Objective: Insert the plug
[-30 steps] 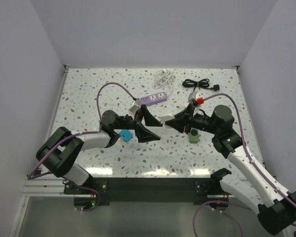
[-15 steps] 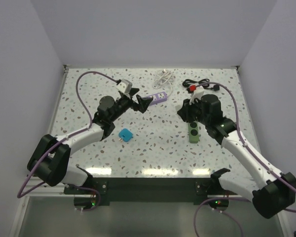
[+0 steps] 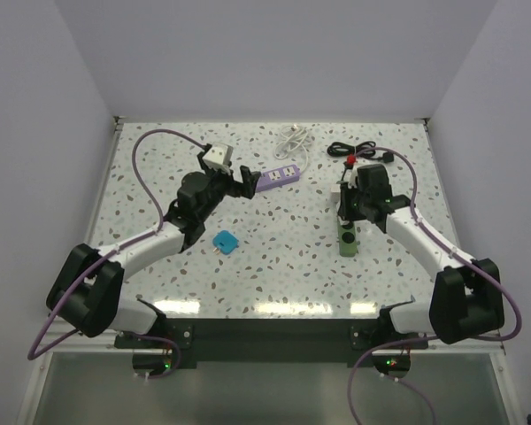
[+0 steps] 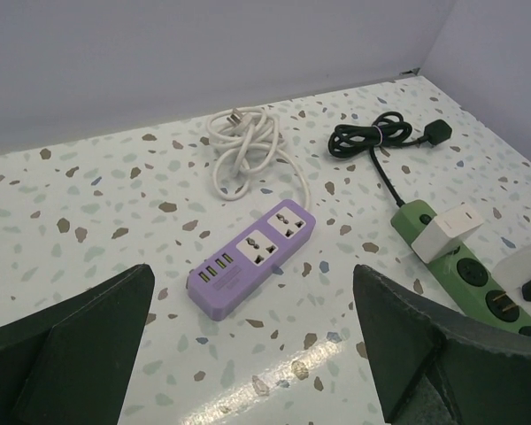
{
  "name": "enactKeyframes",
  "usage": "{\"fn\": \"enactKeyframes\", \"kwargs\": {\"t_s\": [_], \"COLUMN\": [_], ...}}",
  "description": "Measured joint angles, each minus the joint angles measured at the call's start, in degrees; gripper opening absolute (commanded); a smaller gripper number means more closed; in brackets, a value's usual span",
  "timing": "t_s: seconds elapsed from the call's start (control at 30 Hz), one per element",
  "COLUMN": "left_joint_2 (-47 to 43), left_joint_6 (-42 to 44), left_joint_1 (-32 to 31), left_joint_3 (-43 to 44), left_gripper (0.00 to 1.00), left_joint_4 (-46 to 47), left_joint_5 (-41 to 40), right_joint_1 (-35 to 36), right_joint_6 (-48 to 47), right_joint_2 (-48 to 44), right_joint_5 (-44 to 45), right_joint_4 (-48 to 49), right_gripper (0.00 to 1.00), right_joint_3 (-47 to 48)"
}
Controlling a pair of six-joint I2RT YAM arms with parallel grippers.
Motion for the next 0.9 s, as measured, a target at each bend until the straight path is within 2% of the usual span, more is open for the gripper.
{"fn": "enactKeyframes", "kwargs": {"t_s": [0.53, 0.9], "left_joint_2": [-1.0, -1.0], "left_joint_6": [0.0, 0.0], "left_joint_1": [0.0, 0.0], "left_joint_3": [-0.4, -0.4], "left_gripper": [1.00, 1.00], "left_joint_4": [-0.8, -0.9], "left_joint_5": [-2.2, -3.0], "right_joint_1": [-2.1, -2.1], "right_joint_6": [-0.3, -0.3], "right_joint_2": [5.4, 5.4], "right_joint_5": [4.2, 4.4], "right_joint_4": [-2.2, -3.7], "right_gripper": [0.00, 0.00], "right_joint_3": [1.9, 2.1]}}
